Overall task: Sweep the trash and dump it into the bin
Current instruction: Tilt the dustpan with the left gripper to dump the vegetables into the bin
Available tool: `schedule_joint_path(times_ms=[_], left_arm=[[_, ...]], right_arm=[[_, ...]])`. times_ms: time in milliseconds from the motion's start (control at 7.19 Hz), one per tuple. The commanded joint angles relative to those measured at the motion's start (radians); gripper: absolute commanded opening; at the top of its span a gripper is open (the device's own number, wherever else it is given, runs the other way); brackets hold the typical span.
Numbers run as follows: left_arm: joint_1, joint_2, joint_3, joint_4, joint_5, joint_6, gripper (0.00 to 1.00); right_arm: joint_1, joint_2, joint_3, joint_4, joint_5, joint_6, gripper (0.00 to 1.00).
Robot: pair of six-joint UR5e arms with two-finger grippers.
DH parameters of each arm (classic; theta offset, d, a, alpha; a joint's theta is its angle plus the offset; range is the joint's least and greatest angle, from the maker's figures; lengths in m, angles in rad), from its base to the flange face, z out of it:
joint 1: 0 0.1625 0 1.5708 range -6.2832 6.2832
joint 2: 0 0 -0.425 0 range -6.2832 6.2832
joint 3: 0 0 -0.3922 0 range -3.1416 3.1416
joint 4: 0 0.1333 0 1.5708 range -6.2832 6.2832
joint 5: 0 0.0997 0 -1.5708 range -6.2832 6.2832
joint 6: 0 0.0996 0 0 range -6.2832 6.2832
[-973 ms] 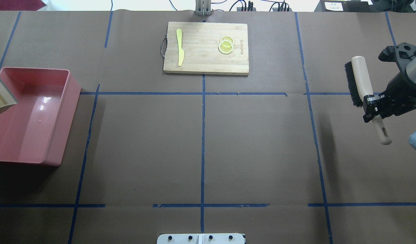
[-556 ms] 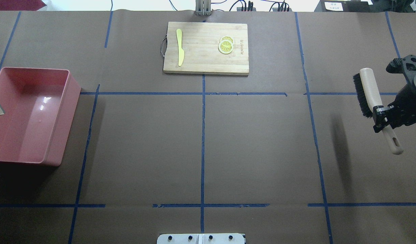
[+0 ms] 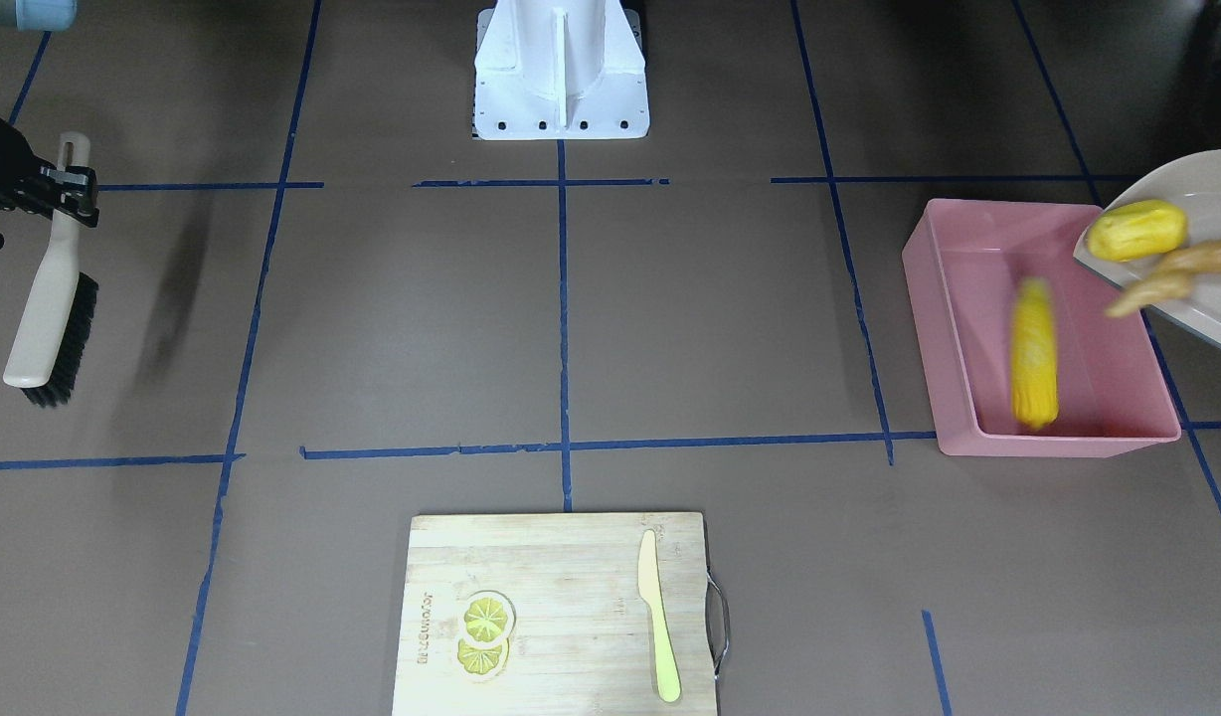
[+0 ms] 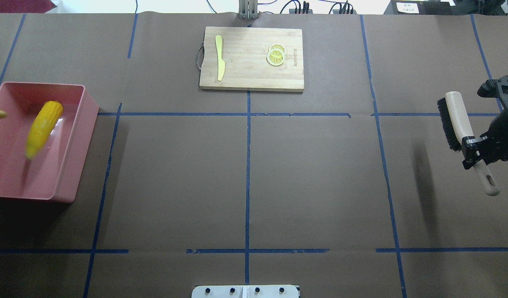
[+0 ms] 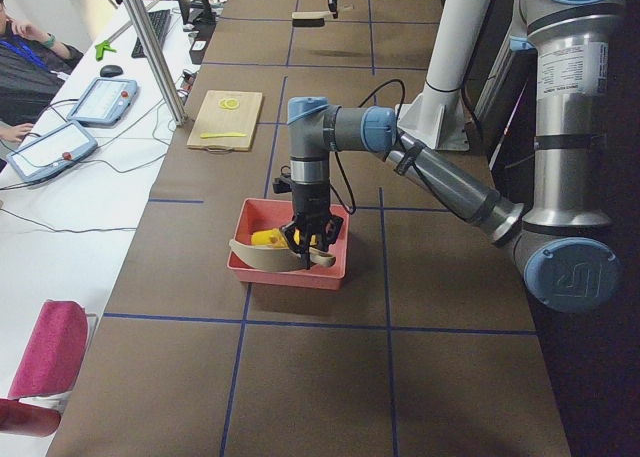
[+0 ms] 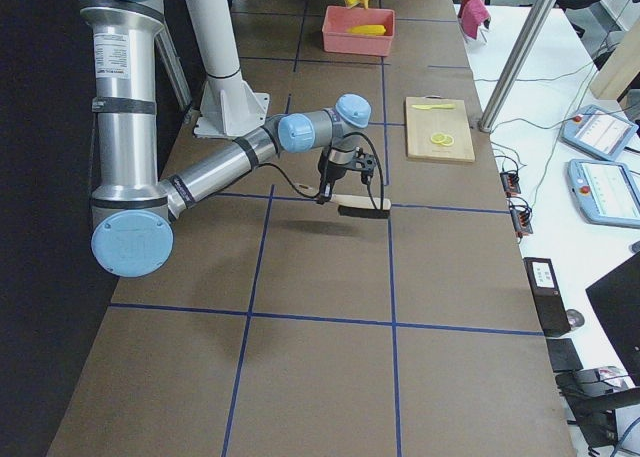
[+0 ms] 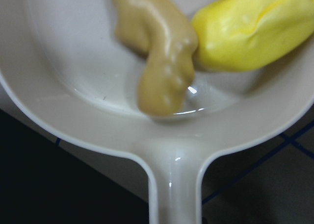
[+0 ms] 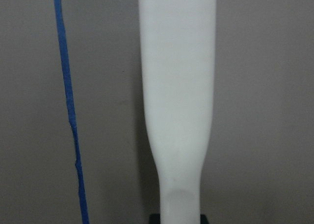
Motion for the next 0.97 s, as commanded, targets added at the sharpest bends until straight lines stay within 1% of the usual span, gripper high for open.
schedule_joint_path(times_ms=[0,278,417,556,695,834], left_arm=[[0.043,-0.014,-0.007,0.045,0.087,0.006,0.02],[0.048,-0.061,-0.011,0.098,0.095,0.006,0.03],[0.054,-0.067,-0.011,0.103,0.095,0.006,0.03],[0.058,-0.069,-0.011,0.103,0.095,0.005,0.03],[0.067,-0.072,-0.010,0.103,0.094,0.005,0.03],[0.074,-0.093,-0.008,0.106,0.092,0.005,0.03]], right_arm=[[-0.002,-0.030,-0.006,0.023,-0.001,0.000,0.00],[-0.003,-0.087,-0.015,0.113,-0.001,0.004,0.00],[-0.015,-0.122,-0.022,0.154,-0.004,0.006,0.00],[-0.016,-0.148,-0.042,0.231,-0.003,0.009,0.01],[-0.016,-0.150,-0.118,0.320,0.018,0.019,0.01],[-0.016,-0.167,-0.204,0.436,0.058,0.023,0.01]])
